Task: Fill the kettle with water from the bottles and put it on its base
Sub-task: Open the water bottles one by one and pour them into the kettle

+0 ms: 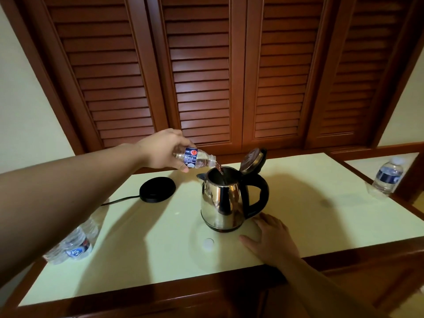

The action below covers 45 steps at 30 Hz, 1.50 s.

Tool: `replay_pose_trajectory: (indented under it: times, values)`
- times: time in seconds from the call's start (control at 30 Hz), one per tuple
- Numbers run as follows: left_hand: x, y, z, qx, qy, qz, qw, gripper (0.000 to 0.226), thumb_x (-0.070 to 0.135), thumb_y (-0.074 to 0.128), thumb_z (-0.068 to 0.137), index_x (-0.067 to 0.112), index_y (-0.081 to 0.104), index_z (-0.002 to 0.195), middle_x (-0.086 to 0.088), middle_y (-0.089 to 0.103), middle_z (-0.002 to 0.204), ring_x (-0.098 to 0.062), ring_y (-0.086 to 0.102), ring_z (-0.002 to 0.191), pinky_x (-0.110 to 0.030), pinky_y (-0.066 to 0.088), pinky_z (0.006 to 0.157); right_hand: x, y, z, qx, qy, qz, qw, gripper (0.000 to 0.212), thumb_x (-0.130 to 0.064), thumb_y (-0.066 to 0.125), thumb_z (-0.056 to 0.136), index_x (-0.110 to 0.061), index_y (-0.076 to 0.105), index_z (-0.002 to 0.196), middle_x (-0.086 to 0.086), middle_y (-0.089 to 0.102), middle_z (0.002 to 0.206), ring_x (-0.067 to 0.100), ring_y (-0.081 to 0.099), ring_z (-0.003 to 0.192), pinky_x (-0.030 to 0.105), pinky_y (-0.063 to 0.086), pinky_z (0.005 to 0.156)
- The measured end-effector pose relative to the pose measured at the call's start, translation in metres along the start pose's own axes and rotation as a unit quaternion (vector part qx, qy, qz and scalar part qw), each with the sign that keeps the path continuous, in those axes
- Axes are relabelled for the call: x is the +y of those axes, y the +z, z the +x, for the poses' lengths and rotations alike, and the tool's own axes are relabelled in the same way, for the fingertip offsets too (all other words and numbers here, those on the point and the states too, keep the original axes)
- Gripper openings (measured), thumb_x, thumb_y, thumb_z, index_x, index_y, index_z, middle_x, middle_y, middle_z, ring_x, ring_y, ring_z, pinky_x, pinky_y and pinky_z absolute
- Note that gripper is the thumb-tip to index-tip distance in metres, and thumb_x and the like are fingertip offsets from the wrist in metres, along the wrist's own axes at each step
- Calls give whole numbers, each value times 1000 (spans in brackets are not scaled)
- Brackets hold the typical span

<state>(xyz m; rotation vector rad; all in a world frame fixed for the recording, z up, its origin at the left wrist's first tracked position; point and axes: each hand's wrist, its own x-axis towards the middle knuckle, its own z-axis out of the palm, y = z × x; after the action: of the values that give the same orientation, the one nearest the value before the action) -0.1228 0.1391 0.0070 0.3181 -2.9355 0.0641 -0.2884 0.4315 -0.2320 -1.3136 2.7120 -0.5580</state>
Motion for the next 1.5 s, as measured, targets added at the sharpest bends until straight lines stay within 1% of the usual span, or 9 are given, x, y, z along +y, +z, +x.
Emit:
replay_pose_trajectory:
  times: [0.23,0.37,0.57,0.8,0.93,1.13,1.27,1.4,1.5]
  values:
    - [3,-5,3,-3,5,11,1000,71,49,87,78,30,62,141,1,55,108,-23,50,115,-29,36,90,1,0,1,-6,2,-1,1000,89,-82,43,85,-30,35,157,-2,30,165,19,20,153,35,10,124]
    - [6,-7,6,-9,7,14,1000,71,49,87,79,29,61,142,-1,54,109,-16,44,109,-28,33,88,1,1,1,-7,2,0,1000,90,-83,40,84,-30,35,157,-2,29,166,19,20,153,36,11,124]
    - [9,-6,11,-35,5,26,999,73,51,87,78,29,59,142,-2,57,116,-23,48,117,-30,37,95,2,1,1,-3,4,2,1000,89,-82,42,85,-29,37,156,-3,30,165,19,20,153,35,11,124]
    - [7,-6,15,-29,4,18,999,64,50,93,67,29,60,117,5,66,108,-21,52,105,-43,50,93,1,2,0,1,7,4,1000,86,-80,44,85,-30,40,155,-2,32,164,19,22,152,35,13,124]
    - [9,-11,22,-36,21,41,998,64,55,92,66,31,64,118,3,69,112,-22,55,109,-45,50,97,0,0,-1,3,5,9,1000,84,-79,46,85,-30,41,154,-3,32,164,19,21,153,35,13,124]
    - [14,-22,30,-44,43,62,996,60,58,90,68,34,68,119,6,71,111,-21,54,108,-40,49,96,0,-1,-2,-1,7,13,1000,87,-81,44,85,-30,39,155,-3,31,165,18,20,153,34,11,124]
    - [17,-31,32,-58,44,91,993,62,59,88,70,32,67,122,3,72,113,-23,54,108,-42,50,96,0,0,-2,0,6,14,1000,86,-81,44,85,-31,40,155,-3,31,165,19,20,153,35,12,124]
    - [20,-40,32,-40,38,100,993,68,55,87,74,28,65,133,1,69,124,-25,54,116,-40,48,99,1,1,-1,1,4,4,1000,86,-82,42,84,-31,40,154,-4,32,164,18,22,152,35,14,124]
    - [21,-35,24,-20,14,71,997,69,54,89,73,27,65,131,0,69,123,-25,56,116,-41,50,98,2,2,0,-1,7,0,1000,90,-84,40,82,-31,41,155,-3,32,165,18,21,153,35,14,125]
